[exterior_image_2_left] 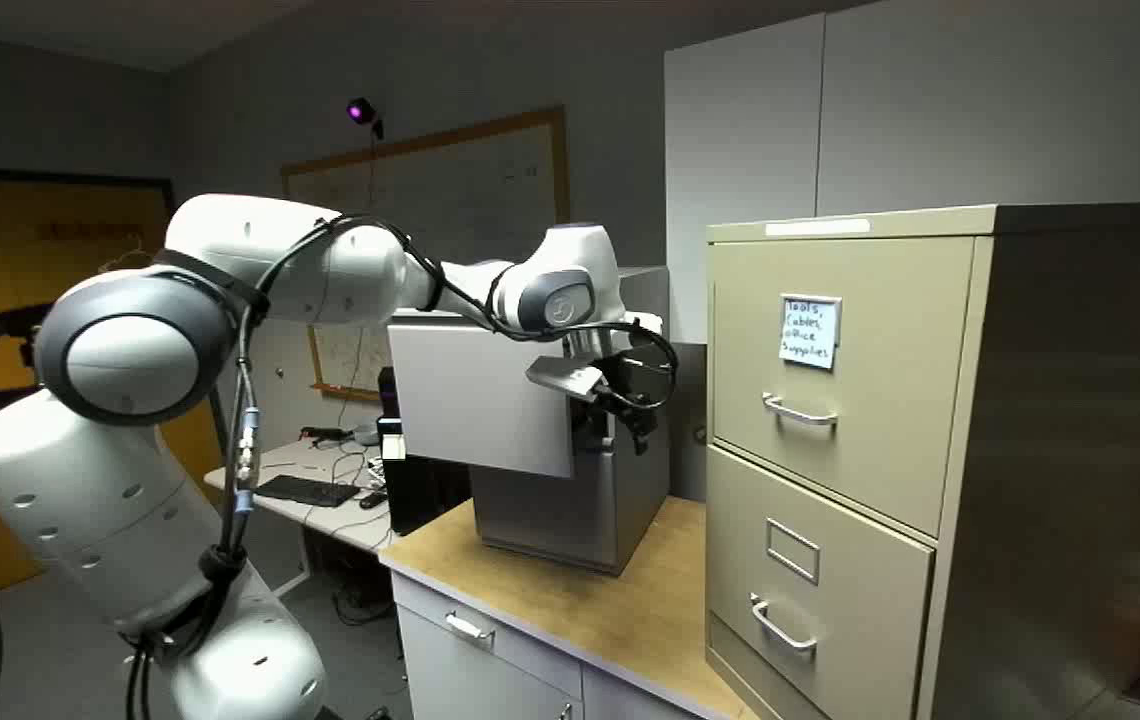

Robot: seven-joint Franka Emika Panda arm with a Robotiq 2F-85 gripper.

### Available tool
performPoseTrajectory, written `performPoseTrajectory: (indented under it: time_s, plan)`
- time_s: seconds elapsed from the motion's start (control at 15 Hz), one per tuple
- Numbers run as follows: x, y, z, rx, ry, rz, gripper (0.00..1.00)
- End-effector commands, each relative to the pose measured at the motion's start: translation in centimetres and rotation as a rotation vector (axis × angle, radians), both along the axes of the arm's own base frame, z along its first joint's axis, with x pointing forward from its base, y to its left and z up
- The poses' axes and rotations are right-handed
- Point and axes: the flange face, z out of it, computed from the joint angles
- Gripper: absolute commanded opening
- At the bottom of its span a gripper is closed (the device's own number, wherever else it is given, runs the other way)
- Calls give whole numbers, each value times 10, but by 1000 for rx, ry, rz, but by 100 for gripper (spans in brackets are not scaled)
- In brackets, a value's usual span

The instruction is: Close the top drawer of the white file cabinet

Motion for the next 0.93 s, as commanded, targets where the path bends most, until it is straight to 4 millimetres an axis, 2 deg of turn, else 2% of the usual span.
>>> performPoseTrajectory:
  time_s: [0.0, 0.53, 0.87]
  plan:
    - [0, 0, 1, 0, -1, 0, 100]
    - [0, -1, 4, -8, -12, -7, 100]
    - [-10, 1, 9, -5, -30, -25, 100]
